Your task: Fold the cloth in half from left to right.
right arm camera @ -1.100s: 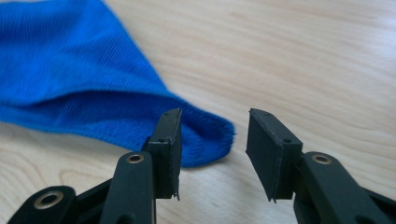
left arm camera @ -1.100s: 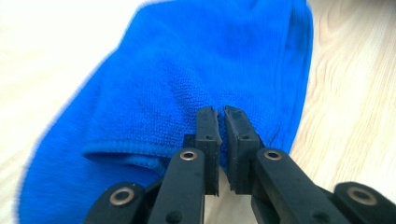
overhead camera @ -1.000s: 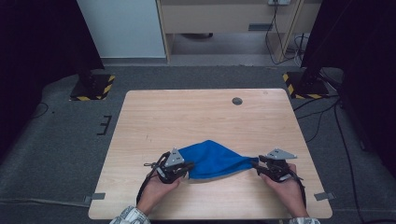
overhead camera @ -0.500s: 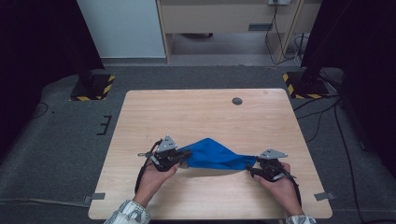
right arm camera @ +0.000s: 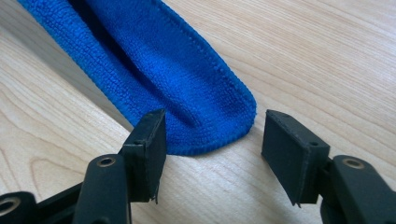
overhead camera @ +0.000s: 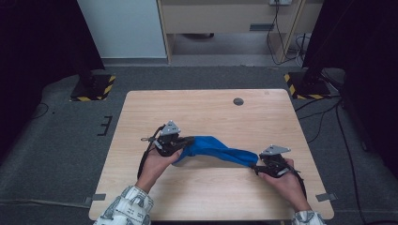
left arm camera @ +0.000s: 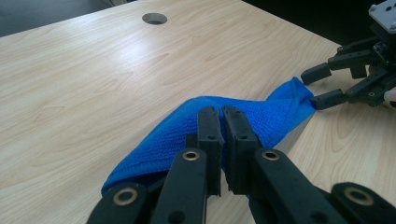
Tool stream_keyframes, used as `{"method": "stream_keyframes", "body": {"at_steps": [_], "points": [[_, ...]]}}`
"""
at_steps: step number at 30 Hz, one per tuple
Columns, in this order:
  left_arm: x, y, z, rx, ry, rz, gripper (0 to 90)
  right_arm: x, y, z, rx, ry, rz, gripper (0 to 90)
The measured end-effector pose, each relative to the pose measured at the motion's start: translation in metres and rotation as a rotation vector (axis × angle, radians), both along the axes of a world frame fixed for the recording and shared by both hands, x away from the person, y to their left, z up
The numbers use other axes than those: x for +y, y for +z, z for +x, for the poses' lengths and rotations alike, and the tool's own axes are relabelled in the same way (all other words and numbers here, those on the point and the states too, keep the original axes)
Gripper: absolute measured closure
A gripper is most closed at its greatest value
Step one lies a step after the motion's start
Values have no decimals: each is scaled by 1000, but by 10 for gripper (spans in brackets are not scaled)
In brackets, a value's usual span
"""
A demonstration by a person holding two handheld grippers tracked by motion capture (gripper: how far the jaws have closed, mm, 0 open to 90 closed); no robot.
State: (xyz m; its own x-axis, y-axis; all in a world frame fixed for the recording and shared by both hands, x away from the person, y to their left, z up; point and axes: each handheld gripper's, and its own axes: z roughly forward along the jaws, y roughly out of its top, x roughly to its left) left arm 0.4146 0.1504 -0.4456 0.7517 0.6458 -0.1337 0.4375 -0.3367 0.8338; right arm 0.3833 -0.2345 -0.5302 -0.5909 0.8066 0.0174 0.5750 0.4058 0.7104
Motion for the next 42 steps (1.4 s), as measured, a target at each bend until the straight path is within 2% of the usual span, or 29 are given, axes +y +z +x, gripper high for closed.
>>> {"method": "stream_keyframes", "body": {"at_steps": [8,10,12,17,20,23,26,28,30,32,33,34,35,39,41,42], "points": [[-5,-20,20,29,31,70,855,-4,1,12,0,-17,-10,403],[-9,-25,25,46,35,90,854,-3,1,15,-4,-26,-14,408],[-12,-28,28,53,41,92,854,1,4,15,-24,-23,-17,434],[-15,-31,31,61,52,98,852,19,16,10,-101,22,26,526],[-17,-30,29,62,54,95,851,31,18,9,-103,67,64,568],[-19,-27,27,61,50,89,851,43,18,9,-101,102,95,552],[-22,-25,24,57,43,88,850,57,17,9,-103,136,124,494],[-24,-24,23,55,38,87,850,66,16,9,-103,158,131,467],[-25,-23,22,53,31,77,850,74,14,10,-107,169,117,467],[-25,-21,21,53,32,67,849,82,11,11,-116,181,94,579],[-24,-20,21,52,34,66,846,84,10,11,-123,185,91,678],[-23,-19,21,48,43,65,842,86,10,11,-124,197,93,827],[-22,-19,21,47,52,56,838,87,10,11,-116,216,91,882],[-18,-17,25,55,83,34,842,87,8,6,-84,265,69,891],[-17,-15,26,41,106,40,852,83,8,2,-73,278,71,891],[-15,-14,27,42,119,21,853,81,7,1,-69,280,63,892]]}}
